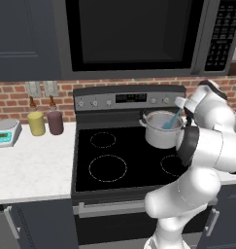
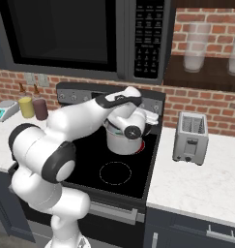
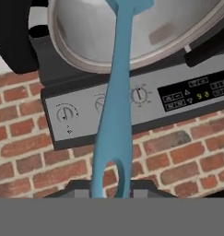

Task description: Put the broccoli and tomato in the pot. Retrieve the spatula and lightly stir the vegetables in the pot.

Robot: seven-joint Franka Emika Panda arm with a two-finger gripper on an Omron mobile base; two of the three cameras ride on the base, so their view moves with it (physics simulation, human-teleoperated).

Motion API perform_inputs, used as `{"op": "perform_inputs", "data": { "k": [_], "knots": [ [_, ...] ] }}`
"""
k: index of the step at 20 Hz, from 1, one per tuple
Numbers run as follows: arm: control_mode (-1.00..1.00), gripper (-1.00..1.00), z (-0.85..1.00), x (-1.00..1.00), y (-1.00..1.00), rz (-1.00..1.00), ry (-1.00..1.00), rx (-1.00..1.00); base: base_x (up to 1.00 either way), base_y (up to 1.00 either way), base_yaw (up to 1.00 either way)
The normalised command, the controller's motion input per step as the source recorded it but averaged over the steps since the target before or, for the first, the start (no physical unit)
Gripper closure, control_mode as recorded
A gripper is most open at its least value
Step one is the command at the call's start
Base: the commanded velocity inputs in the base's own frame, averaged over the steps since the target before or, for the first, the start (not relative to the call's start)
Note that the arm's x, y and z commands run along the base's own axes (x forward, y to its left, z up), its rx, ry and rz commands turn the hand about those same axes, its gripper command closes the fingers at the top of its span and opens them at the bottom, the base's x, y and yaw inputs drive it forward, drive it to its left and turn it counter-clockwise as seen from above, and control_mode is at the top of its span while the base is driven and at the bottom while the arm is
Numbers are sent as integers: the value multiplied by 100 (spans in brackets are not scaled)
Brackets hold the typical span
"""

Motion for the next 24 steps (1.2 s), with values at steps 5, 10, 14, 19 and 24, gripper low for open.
{"op": "perform_inputs", "data": {
  "k": [5,10,14,19,24],
  "knots": [
    [-100,100,-9,0,0,-1,14,-1,0,0,0],
    [-100,100,-5,1,0,0,24,0,0,0,0],
    [-100,100,-20,5,6,0,26,0,0,0,0],
    [-100,100,0,-15,1,0,17,9,0,0,0],
    [-100,100,0,-36,0,0,7,10,0,0,0]
  ]
}}
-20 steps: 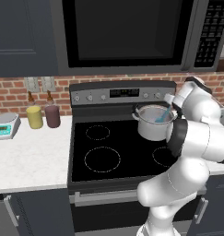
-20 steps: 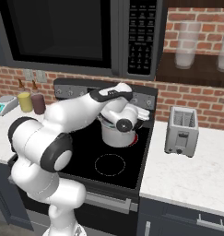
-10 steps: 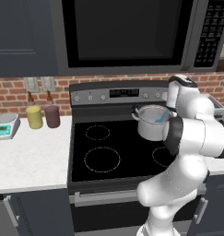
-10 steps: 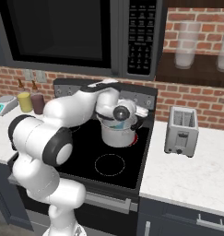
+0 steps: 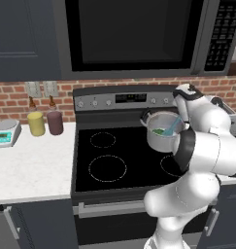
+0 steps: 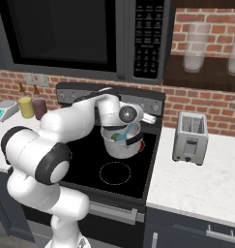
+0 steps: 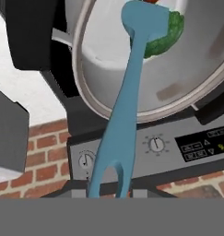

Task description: Put the broccoli and tomato in the pot. Retrieve the spatula and lightly stir the vegetables in the pot.

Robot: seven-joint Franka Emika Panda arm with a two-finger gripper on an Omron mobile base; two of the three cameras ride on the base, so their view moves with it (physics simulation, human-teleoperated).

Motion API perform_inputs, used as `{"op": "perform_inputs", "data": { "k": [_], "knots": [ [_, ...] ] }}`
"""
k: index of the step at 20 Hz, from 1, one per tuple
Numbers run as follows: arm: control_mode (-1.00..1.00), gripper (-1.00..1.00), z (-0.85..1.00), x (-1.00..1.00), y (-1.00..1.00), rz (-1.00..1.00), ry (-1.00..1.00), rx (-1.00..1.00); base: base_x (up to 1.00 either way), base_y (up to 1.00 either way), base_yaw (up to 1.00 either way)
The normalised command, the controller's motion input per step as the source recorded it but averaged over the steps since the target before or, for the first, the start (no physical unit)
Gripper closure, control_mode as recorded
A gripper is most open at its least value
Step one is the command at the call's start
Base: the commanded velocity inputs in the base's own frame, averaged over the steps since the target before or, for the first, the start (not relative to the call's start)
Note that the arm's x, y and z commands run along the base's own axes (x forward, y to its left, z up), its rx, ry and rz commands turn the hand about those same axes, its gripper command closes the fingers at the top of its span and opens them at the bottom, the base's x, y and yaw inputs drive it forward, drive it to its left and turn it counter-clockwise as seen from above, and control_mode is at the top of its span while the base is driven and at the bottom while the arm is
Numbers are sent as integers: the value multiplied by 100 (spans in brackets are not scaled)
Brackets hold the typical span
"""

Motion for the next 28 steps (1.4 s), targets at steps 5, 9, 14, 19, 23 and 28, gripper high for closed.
{"op": "perform_inputs", "data": {
  "k": [5,9,14,19,23,28],
  "knots": [
    [-100,100,0,-5,0,0,1,9,0,0,0],
    [-100,100,0,11,0,0,0,9,0,0,0],
    [-100,100,0,21,1,0,-2,1,0,0,0],
    [-100,100,-9,29,1,3,-16,0,0,0,0],
    [-100,100,-52,0,0,10,-22,0,0,0,0],
    [-100,100,-59,-3,0,9,-24,0,0,0,0]
  ]
}}
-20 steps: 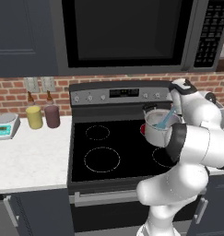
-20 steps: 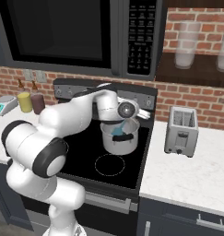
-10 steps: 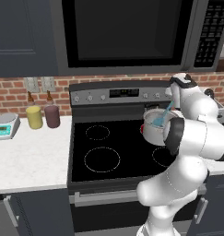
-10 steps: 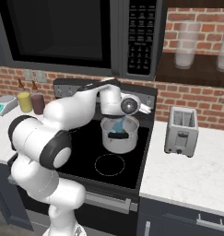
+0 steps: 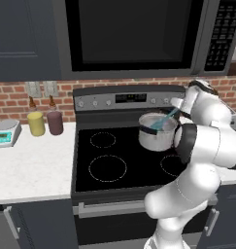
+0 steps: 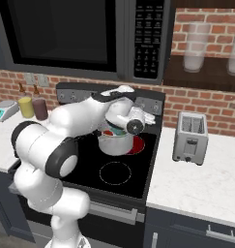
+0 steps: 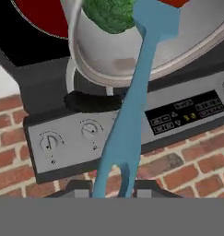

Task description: Put the broccoli and tomato in the pot. Retrieve the spatula and lightly stir the vegetables in the pot.

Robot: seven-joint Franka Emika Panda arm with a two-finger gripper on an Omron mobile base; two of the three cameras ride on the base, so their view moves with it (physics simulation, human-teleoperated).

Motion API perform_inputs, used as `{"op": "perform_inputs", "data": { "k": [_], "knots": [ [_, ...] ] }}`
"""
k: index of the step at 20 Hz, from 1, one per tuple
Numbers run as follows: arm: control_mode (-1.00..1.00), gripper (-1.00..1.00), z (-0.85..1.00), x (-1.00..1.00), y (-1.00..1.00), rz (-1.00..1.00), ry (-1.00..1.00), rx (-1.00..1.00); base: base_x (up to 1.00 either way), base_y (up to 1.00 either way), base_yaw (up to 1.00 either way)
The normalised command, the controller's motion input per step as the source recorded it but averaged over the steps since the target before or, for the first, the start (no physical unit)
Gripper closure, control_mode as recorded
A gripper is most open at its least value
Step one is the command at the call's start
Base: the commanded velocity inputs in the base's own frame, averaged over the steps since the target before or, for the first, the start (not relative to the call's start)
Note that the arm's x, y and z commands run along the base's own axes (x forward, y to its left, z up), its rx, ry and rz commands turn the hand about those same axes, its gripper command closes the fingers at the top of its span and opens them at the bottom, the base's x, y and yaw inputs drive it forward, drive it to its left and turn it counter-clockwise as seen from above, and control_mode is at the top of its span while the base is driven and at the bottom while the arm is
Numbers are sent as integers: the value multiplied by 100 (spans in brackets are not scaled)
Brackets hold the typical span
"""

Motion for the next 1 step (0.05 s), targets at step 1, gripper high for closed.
{"op": "perform_inputs", "data": {
  "k": [1],
  "knots": [
    [-100,100,-46,-21,0,4,-20,0,0,0,0]
  ]
}}
